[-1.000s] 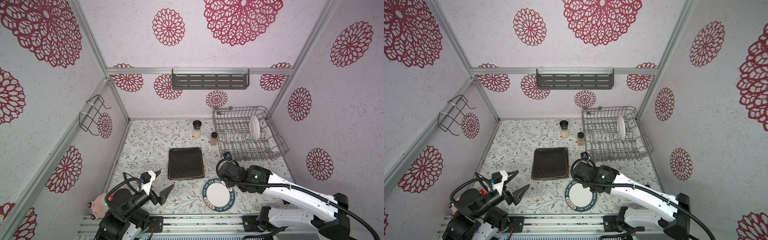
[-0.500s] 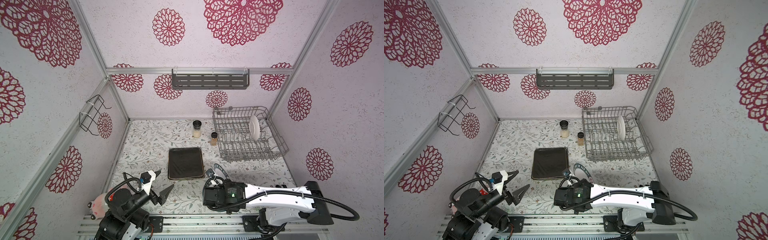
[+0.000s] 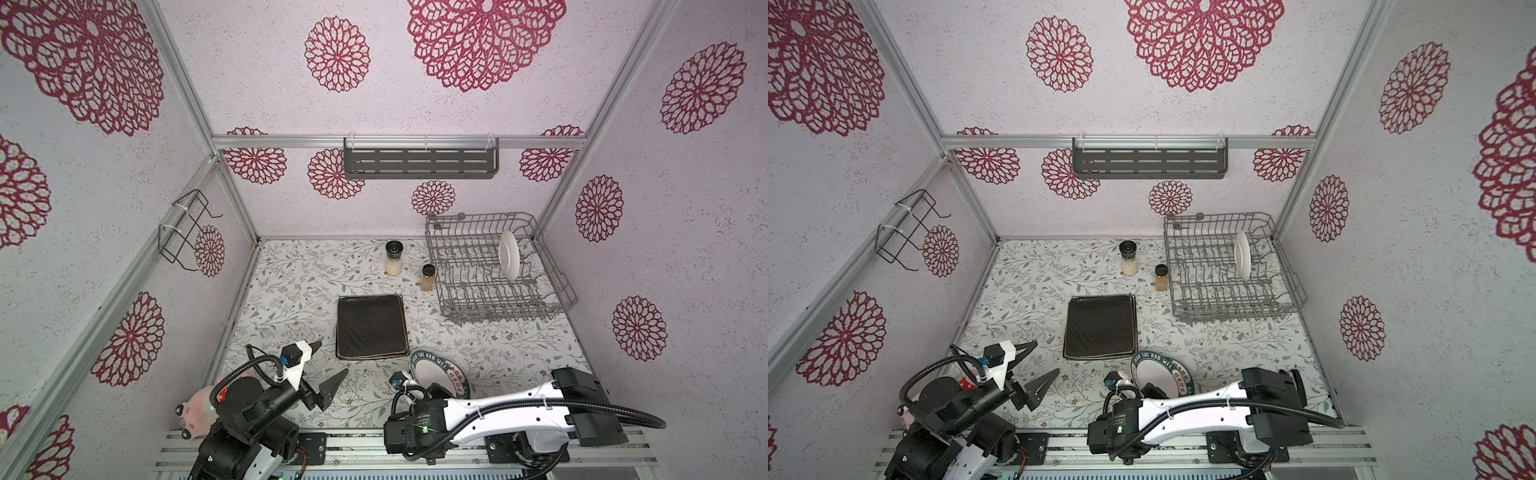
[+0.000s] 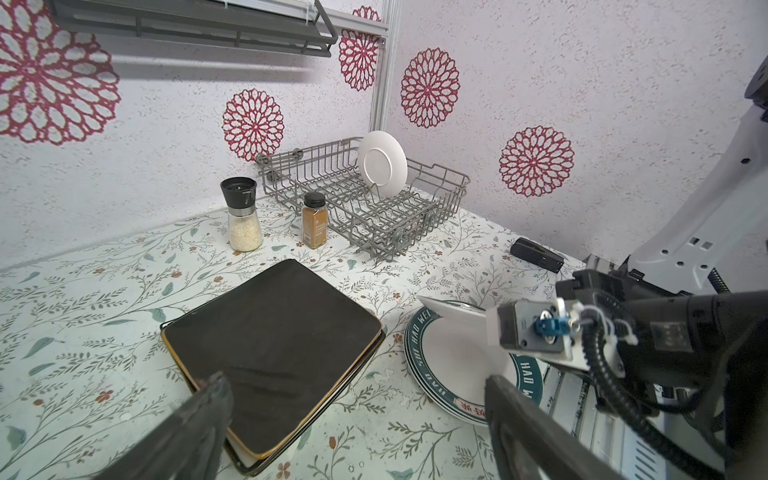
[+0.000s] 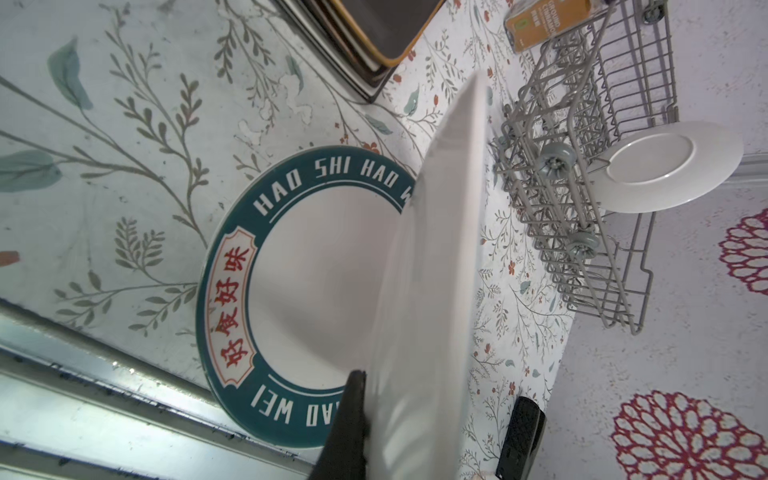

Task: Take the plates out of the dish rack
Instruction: 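Lower the held plate on its edge onto the green-rimmed plate stack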

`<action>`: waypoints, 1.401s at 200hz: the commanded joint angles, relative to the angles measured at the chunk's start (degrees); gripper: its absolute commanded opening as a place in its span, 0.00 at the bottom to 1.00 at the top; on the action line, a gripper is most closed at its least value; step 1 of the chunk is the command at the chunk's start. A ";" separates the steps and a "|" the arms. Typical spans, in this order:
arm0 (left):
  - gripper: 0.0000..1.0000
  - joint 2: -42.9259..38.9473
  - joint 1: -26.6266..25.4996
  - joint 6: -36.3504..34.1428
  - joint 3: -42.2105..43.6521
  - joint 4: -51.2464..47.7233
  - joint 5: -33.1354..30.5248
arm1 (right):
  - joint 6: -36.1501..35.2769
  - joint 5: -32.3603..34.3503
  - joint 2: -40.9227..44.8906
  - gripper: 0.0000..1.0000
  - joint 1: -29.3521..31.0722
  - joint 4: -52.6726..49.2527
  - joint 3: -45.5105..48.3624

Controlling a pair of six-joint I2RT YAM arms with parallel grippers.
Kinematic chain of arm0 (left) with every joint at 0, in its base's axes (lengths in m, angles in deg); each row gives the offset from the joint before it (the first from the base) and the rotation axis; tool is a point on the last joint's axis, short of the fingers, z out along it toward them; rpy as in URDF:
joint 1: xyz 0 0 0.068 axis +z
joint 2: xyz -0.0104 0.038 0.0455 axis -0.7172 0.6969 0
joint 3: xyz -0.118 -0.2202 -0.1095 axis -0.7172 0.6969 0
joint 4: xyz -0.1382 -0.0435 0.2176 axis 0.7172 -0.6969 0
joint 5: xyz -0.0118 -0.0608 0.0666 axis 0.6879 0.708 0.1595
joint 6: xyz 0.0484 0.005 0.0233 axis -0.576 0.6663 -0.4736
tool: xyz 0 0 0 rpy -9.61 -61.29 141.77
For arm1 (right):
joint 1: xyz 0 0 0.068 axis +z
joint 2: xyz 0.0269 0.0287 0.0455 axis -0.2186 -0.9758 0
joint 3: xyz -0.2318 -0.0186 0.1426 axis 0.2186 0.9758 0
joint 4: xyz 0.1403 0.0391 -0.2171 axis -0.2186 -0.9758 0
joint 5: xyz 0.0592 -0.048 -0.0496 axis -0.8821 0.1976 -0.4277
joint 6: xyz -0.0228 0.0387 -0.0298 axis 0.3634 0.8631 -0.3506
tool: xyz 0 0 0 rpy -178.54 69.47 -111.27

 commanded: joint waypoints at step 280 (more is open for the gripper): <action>0.97 2.44 -0.93 -1.36 0.67 0.58 0.03 | -2.34 -5.61 -5.17 0.36 2.71 7.27 5.10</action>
